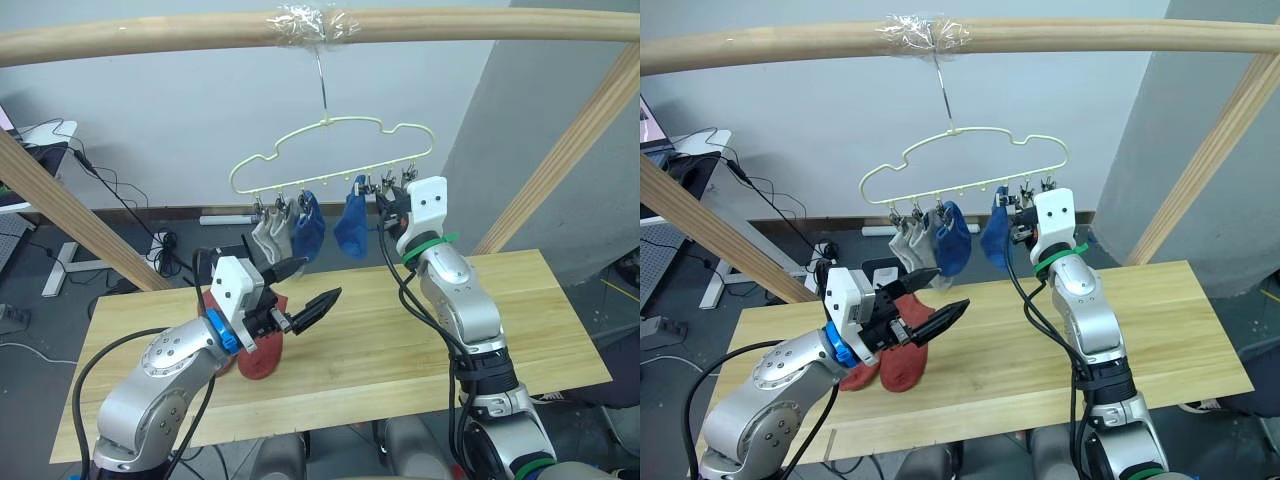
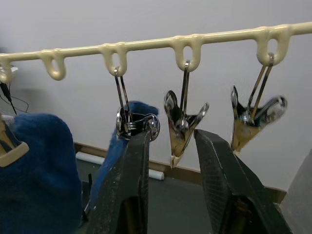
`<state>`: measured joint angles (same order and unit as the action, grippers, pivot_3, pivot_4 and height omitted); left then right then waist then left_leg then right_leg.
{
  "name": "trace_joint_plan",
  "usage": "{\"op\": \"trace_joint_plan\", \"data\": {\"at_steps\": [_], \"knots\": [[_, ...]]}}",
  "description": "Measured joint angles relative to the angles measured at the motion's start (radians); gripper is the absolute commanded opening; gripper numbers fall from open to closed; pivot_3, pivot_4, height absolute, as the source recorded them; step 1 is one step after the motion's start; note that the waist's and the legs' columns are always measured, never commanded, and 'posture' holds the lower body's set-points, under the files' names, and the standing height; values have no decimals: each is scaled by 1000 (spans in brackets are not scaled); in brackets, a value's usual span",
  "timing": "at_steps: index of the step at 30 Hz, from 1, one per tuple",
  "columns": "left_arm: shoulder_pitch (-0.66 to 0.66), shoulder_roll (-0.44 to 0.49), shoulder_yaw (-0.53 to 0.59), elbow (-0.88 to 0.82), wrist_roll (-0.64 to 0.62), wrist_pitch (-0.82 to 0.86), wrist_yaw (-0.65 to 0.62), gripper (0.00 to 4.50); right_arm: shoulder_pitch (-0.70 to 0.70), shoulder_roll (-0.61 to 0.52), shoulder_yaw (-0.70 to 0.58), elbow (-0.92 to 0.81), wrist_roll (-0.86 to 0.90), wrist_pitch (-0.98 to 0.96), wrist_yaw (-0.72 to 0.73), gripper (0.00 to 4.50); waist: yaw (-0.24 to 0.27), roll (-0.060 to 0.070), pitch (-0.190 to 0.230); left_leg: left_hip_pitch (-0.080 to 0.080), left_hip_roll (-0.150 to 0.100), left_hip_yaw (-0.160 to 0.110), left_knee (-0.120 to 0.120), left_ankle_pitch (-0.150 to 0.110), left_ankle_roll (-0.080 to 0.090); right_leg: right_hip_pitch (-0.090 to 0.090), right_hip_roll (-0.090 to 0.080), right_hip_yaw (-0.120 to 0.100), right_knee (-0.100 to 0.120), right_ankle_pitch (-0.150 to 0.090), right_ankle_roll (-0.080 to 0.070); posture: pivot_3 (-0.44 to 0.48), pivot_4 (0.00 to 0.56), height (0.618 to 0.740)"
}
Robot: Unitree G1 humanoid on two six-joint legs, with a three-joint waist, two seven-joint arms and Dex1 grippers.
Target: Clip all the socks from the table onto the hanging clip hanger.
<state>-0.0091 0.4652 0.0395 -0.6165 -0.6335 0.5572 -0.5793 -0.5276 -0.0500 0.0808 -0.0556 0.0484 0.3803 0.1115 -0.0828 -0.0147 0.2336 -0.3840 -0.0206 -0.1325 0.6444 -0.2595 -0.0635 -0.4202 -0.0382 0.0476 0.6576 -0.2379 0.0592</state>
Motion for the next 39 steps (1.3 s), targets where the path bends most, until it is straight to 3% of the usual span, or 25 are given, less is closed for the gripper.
{"op": "trace_joint_plan", "data": {"at_steps": [18, 29, 39], "knots": [[-4, 2, -5, -2, 0, 2, 14, 4500, -69, 19, -7, 102, -36, -30, -33, 1491, 1, 0, 0, 0, 0, 0, 0, 0, 0, 0, 0, 0, 0, 0, -1, -28, 201, 740], [-10, 0, -14, -3, 0, 3, 28, 4500, -2, 37, -61, 33, 84, -77, 41, 1491, 1, 0, 0, 0, 0, 0, -1, 0, 0, 0, 0, 0, 0, 0, -1, -42, 209, 740], [-15, 1, -14, -3, 0, 3, 24, 4500, 21, 3, -44, 19, 86, -77, 66, 1491, 1, 0, 0, 0, 0, 0, -1, 0, 0, 0, 0, 0, 0, 0, -1, -41, 213, 740]]}}
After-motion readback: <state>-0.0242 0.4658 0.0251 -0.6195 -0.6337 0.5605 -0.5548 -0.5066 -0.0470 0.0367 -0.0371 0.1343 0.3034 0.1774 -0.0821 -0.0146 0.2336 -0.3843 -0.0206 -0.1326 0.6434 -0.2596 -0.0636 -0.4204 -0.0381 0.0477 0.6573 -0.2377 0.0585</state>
